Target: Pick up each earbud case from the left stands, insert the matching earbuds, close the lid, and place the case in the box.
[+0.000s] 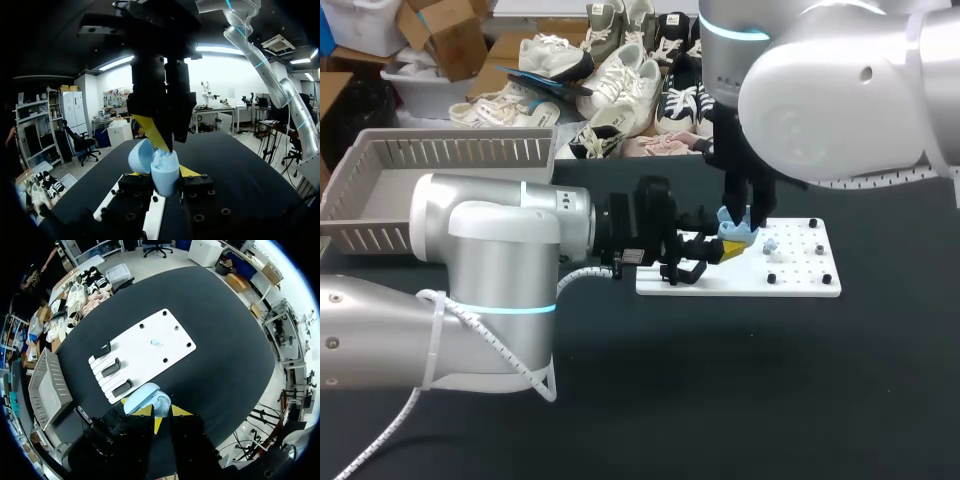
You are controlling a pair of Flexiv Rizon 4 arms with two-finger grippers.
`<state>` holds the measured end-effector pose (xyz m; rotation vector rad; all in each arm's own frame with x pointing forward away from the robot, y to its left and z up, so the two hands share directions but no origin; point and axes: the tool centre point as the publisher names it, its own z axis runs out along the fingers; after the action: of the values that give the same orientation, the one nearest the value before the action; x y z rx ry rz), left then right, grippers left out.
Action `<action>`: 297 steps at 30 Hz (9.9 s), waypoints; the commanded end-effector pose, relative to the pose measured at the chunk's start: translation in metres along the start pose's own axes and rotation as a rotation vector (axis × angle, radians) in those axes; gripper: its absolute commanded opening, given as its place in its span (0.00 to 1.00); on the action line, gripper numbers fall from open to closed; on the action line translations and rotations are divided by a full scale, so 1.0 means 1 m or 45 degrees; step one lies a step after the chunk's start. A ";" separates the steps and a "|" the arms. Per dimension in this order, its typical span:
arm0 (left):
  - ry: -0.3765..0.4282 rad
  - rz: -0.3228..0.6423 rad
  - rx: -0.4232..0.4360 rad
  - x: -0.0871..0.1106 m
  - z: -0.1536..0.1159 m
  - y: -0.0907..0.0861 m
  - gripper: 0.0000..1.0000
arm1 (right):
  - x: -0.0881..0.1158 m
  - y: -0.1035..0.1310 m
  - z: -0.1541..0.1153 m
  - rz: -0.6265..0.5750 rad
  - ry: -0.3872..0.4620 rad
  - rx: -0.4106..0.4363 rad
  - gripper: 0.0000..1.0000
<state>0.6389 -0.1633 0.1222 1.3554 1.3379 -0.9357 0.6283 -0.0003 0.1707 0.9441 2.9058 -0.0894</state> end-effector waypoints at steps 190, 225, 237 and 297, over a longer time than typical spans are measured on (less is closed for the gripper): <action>-0.004 0.002 -0.034 0.001 0.001 -0.003 0.00 | -0.097 0.002 0.116 -0.382 -0.137 -0.369 0.45; -0.004 0.002 -0.034 0.001 0.001 -0.003 0.00 | -0.096 0.012 0.149 -0.137 -0.005 -0.449 0.45; -0.004 0.002 -0.034 0.001 0.001 -0.003 0.00 | -0.099 0.010 0.149 -0.138 0.010 -0.448 0.43; -0.004 0.002 -0.034 0.001 0.001 -0.003 0.00 | -0.100 0.017 0.159 -0.141 0.040 -0.419 0.22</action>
<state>0.6391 -0.1627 0.1219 1.3506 1.3385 -0.9316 0.7271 -0.0597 0.0220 0.7303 2.8688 0.3964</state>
